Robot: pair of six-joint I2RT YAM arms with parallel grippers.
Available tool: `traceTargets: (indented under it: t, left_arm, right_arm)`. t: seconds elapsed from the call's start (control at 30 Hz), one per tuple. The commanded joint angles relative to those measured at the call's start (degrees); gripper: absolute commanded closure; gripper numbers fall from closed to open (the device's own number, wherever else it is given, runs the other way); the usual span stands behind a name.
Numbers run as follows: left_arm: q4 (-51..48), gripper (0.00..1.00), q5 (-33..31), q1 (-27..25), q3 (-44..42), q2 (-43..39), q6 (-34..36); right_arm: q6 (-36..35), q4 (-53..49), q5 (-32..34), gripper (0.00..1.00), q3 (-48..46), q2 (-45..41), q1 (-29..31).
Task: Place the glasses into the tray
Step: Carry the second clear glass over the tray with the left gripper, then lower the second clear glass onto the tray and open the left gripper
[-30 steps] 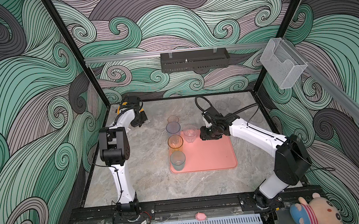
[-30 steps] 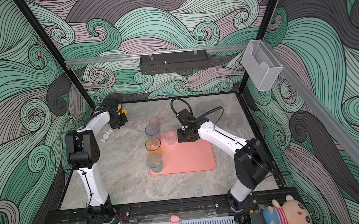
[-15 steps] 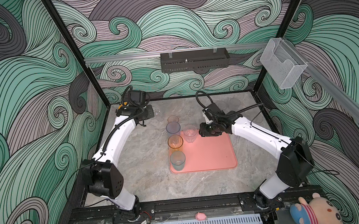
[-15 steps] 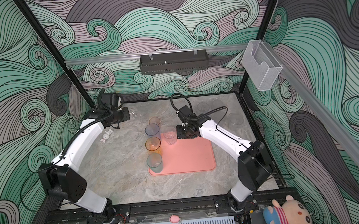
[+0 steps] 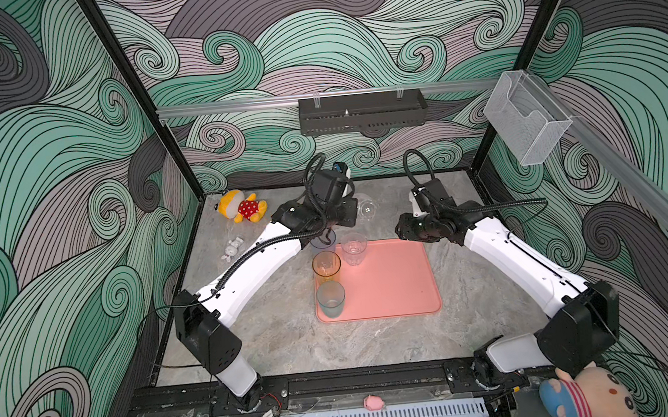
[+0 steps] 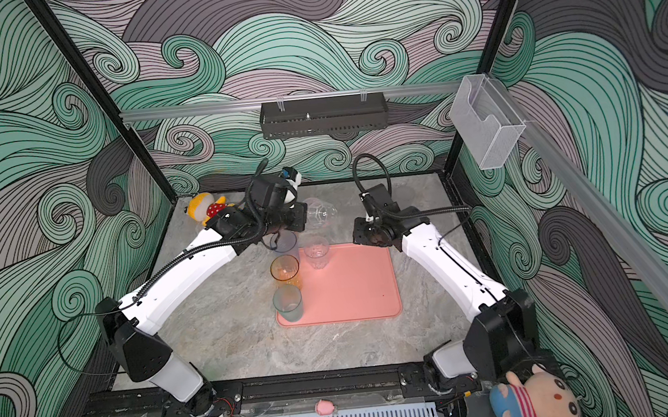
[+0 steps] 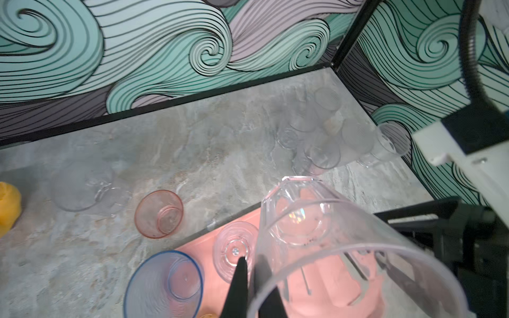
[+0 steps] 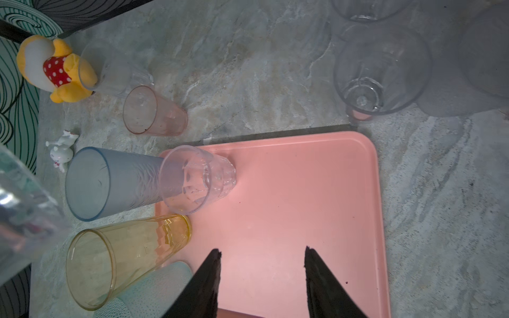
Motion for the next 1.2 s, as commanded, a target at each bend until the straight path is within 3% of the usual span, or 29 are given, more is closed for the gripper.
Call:
traceTargets:
  t: [0.0, 0.23, 0.6, 0.93, 1.17]
  left_arm:
    - [0.75, 1.00, 1.58, -1.27, 2.27, 2.01, -0.28]
    - [-0.97, 1.00, 4.48, -5.69, -3.38, 6.94, -1.87]
    - [-8.96, 1.00, 8.85, -5.68, -2.42, 16.14, -5.53]
    - [-7.89, 0.98, 8.75, -5.68, -3.37, 18.68, -4.44]
    - [-5.53, 0.91, 8.52, -5.62, -4.76, 17.55, -4.46]
  right_arm:
    - [-0.32, -2.70, -0.95, 0.50, -3.31, -2.47, -3.97]
    - [-0.67, -3.18, -2.76, 0.50, -8.14, -6.30, -8.87]
    - [0.02, -2.03, -5.03, 0.50, -12.43, -6.79, -8.74]
    - [1.64, 0.23, -6.20, 0.51, -15.66, -6.78, -7.46]
    - [2.33, 1.52, -6.58, 0.51, -16.16, -4.91, -5.35]
